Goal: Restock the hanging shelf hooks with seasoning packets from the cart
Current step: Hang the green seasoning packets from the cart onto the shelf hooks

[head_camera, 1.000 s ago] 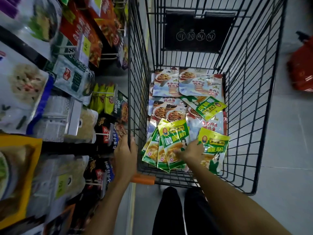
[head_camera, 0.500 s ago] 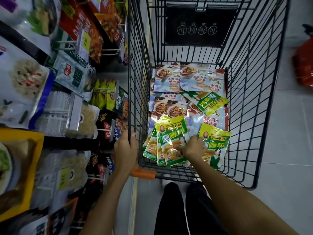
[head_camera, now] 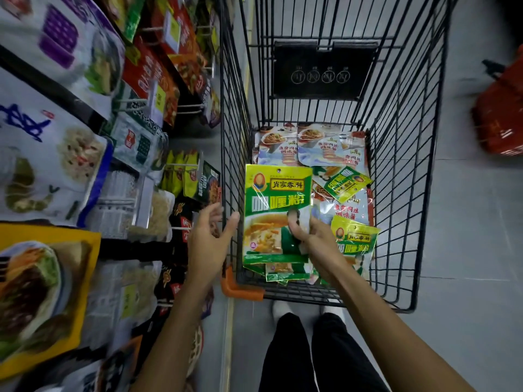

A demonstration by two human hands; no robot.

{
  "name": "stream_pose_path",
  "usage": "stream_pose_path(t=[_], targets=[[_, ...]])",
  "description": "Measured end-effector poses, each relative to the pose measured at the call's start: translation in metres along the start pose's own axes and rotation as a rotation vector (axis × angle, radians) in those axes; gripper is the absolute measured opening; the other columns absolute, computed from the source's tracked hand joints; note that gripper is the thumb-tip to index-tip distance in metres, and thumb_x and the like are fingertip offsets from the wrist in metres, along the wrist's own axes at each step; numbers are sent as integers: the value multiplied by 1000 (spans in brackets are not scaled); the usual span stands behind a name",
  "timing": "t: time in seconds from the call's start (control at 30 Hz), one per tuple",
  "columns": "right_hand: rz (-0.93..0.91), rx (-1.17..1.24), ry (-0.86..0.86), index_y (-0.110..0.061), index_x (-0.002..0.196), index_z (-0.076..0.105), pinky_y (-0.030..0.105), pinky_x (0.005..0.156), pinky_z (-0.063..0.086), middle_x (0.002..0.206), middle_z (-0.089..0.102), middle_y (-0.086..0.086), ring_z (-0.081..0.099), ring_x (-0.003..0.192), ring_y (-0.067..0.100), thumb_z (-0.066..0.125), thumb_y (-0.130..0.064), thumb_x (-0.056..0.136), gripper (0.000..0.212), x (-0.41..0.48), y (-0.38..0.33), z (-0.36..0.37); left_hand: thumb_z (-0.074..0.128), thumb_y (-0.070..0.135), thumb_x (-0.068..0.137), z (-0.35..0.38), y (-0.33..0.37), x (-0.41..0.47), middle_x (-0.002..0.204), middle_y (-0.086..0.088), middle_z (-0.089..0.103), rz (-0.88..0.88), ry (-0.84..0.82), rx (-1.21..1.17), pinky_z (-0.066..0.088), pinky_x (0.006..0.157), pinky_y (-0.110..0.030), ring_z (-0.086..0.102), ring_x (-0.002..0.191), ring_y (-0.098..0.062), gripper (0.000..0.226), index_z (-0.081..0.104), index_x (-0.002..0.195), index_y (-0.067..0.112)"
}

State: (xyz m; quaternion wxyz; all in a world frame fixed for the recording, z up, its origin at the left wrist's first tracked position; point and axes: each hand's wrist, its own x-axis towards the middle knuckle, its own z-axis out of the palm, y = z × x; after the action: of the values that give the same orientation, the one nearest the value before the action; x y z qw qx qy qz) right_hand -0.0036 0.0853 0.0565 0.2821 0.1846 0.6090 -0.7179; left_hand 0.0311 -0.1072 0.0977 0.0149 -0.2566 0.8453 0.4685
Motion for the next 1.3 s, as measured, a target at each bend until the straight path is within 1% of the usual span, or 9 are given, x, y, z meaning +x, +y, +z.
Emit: stream_pose_path(t=[0.07, 0.13, 0.27, 0.43, 0.63, 0.83, 0.93, 1.07, 1.3], targets=[[12, 106, -158, -3, 111, 64, 39, 82, 57, 102, 73, 10, 70, 95, 27, 59, -15, 93, 22, -5, -11, 20, 62, 51, 75, -7, 14, 3, 107, 12, 66, -99, -178, -234, 50, 87, -21, 63, 97, 0, 46, 62, 112, 24], [3, 103, -249, -1, 112, 63, 40, 84, 57, 101, 73, 9, 70, 94, 24, 58, -14, 94, 23, -5, -14, 38, 66, 44, 75, -14, 17, 6, 105, 1, 72, -190, -265, -331, 52, 92, -36, 67, 100, -15, 42, 67, 109, 19], [42, 128, -175, -8, 94, 63, 30, 79, 58, 93, 68, 6, 68, 88, 19, 56, -20, 95, 14, 12, 6, 39, 65, 14, 86, -23, 4, 13, 103, -11, 72, -317, -227, -478, 54, 87, -41, 69, 93, -26, 23, 65, 109, 12], [212, -706, 346, 0, 114, 52, 40, 88, 49, 109, 61, 16, 59, 104, 32, 67, -37, 87, 49, 51, 73, -13, 66, 15, 86, -32, -24, 21, 84, -2, 75, -375, -75, -512, 59, 62, -30, 72, 74, -16, 10, 64, 96, 16], [352, -1039, 327, -1, 122, 49, 38, 94, 44, 127, 49, 16, 49, 117, 32, 75, -59, 70, 82, 69, 111, -6, 69, 19, 80, -38, -42, 28, 84, 0, 75, -389, -61, -559, 57, 67, -31, 71, 79, -17, 19, 66, 98, 16], [399, -855, 557, -4, 108, 53, 37, 89, 47, 109, 63, 13, 60, 106, 30, 87, -43, 62, 69, 65, 107, 2, 70, 19, 80, -43, -44, 30, 81, 3, 76, -363, -40, -587, 57, 56, -25, 72, 76, -13, 15, 66, 95, 19], [327, -722, 504, -7, 94, 62, 33, 82, 45, 104, 68, 16, 62, 94, 29, 81, -35, 74, 40, 61, 101, -2, 72, 23, 73, -44, -37, 25, 82, 4, 76, -335, -53, -618, 56, 56, -24, 73, 77, -12, 23, 66, 95, 19], [200, -524, 419, 1, 115, 62, 44, 90, 50, 116, 66, 20, 62, 105, 33, 73, -24, 83, 42, 48, 77, -7, 68, 15, 83, -47, -22, 14, 86, 3, 76, -309, -51, -654, 57, 58, -25, 73, 78, -13, 13, 67, 95, 20], [7, -293, 247, -10, 94, 66, 47, 80, 58, 99, 70, 15, 67, 90, 30, 74, -20, 82, 17, 8, -15, -8, 68, 14, 85, -68, 24, -15, 74, 6, 75, -246, 88, -646, 54, 52, -18, 71, 68, -7, 8, 66, 92, 17]])
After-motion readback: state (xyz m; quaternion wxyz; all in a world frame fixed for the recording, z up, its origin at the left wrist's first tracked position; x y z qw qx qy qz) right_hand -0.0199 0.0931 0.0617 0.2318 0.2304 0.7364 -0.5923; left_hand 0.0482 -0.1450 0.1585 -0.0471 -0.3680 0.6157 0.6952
